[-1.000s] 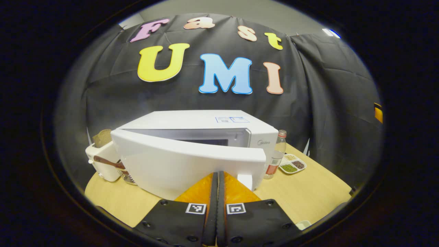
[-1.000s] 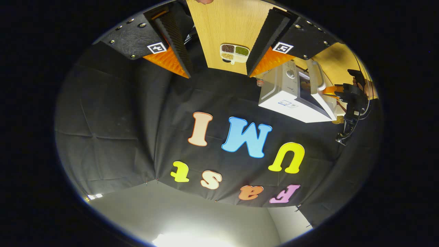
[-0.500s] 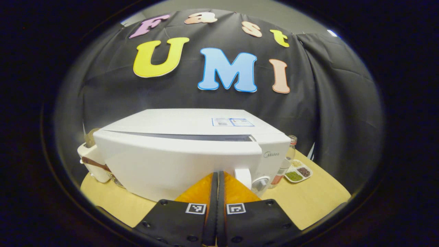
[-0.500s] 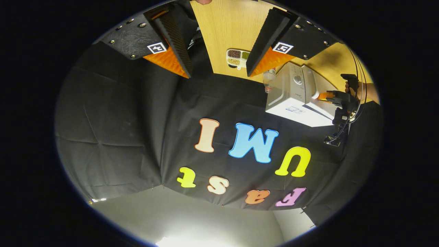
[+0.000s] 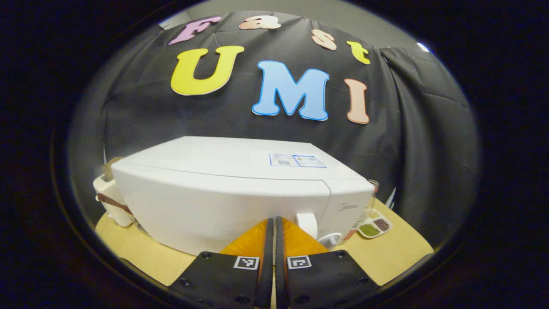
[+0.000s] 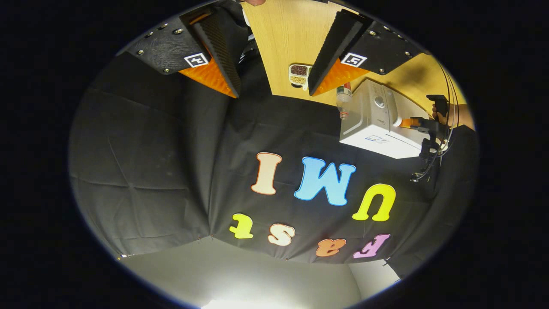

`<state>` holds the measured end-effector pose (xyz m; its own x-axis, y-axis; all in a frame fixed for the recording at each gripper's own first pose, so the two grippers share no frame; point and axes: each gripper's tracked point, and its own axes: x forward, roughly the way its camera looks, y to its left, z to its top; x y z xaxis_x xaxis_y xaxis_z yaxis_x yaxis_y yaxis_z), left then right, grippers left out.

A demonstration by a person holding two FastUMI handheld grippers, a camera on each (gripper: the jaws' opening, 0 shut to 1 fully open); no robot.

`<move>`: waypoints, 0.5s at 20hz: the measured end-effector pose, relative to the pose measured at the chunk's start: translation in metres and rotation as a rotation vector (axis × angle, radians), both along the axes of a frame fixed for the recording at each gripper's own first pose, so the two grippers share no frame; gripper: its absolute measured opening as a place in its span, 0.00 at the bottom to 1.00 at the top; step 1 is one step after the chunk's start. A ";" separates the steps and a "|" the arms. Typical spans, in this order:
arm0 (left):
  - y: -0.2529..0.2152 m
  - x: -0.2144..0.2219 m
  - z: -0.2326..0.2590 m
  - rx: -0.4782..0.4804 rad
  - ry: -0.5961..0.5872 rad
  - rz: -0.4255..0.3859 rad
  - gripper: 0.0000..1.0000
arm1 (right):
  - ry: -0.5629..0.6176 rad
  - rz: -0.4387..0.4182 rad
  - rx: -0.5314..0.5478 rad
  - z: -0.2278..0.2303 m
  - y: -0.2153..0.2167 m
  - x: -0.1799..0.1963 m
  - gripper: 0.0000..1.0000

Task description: Open the microwave oven with the left hand, put the food in, and close the microwave oven.

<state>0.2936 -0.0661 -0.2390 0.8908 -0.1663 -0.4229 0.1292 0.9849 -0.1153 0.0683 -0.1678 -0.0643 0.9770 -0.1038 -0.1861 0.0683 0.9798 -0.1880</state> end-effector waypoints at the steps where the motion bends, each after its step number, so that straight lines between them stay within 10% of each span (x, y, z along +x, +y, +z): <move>1: 0.000 0.000 0.004 -0.003 -0.009 0.012 0.14 | -0.003 0.009 0.005 -0.001 0.002 0.000 0.96; 10: -0.020 -0.089 0.111 -0.013 -0.205 -0.034 0.10 | -0.041 0.113 0.104 0.008 0.047 0.002 0.96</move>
